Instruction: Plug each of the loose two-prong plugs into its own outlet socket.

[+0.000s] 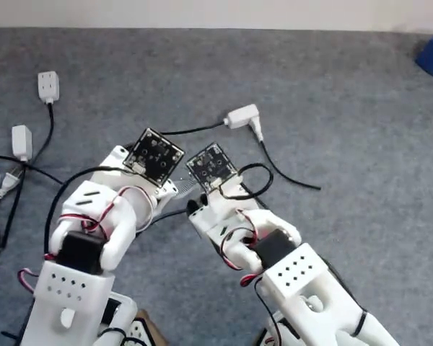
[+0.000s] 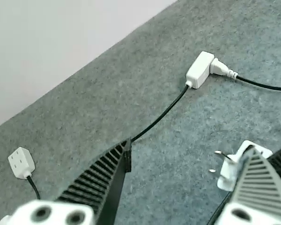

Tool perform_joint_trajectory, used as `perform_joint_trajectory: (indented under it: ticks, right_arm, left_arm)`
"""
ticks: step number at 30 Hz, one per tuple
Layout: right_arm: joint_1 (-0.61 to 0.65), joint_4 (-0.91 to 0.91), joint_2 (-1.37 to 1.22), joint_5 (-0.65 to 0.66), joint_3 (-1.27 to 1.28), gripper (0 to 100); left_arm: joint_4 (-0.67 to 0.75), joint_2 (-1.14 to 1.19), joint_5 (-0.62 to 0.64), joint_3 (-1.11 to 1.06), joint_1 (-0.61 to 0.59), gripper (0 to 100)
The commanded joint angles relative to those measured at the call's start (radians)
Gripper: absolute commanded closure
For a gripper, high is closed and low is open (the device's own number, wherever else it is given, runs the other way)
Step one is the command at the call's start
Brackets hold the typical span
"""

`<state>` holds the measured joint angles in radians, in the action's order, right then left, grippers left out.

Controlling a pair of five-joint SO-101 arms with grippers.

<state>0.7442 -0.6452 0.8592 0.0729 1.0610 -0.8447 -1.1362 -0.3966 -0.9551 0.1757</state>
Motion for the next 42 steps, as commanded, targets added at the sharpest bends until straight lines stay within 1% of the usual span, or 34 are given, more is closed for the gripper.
perform_joint_trajectory:
  ticks: [1,6,12,17,23,28,31,33,36,38,42]
  right_arm:
    - [0.015,-0.065,0.099,-0.009,-0.07,99.2]
    - [-0.008,-0.125,0.197,-0.003,-0.093,99.2]
    - [-0.012,-0.151,0.199,0.0,-0.108,99.2]
    - [-0.015,-0.225,0.199,0.014,-0.182,99.2]
    - [-0.061,-0.321,0.199,0.035,-0.285,99.2]
    - [-0.062,-0.341,0.197,0.037,-0.292,99.2]
    - [-0.062,-0.355,0.193,0.072,-0.28,99.2]
    - [-0.073,-0.384,0.157,0.087,-0.274,99.2]
    - [-0.142,-0.395,0.047,0.094,-0.286,99.2]
    - [-0.177,-0.415,-0.058,0.112,-0.349,99.1]
    - [-0.186,-0.561,-0.311,0.13,-0.598,99.1]
  left_arm:
    - [0.094,-0.012,-0.011,-0.093,0.008,65]
    - [0.16,-0.012,-0.014,-0.2,-0.012,65]
    - [0.16,-0.012,-0.014,-0.217,-0.051,65]
    - [0.161,-0.013,-0.014,-0.248,-0.05,65]
    - [0.161,-0.013,-0.011,-0.259,-0.044,65]
    - [0.161,-0.013,-0.011,-0.257,-0.044,65]
    - [0.21,-0.015,-0.014,-0.257,-0.073,65]
    - [0.238,-0.015,-0.014,-0.262,-0.114,66]
    - [0.279,-0.015,-0.014,-0.3,-0.154,66]
    - [0.307,-0.018,-0.014,-0.34,-0.168,66]
    - [0.318,-0.022,-0.009,-0.401,-0.245,66]
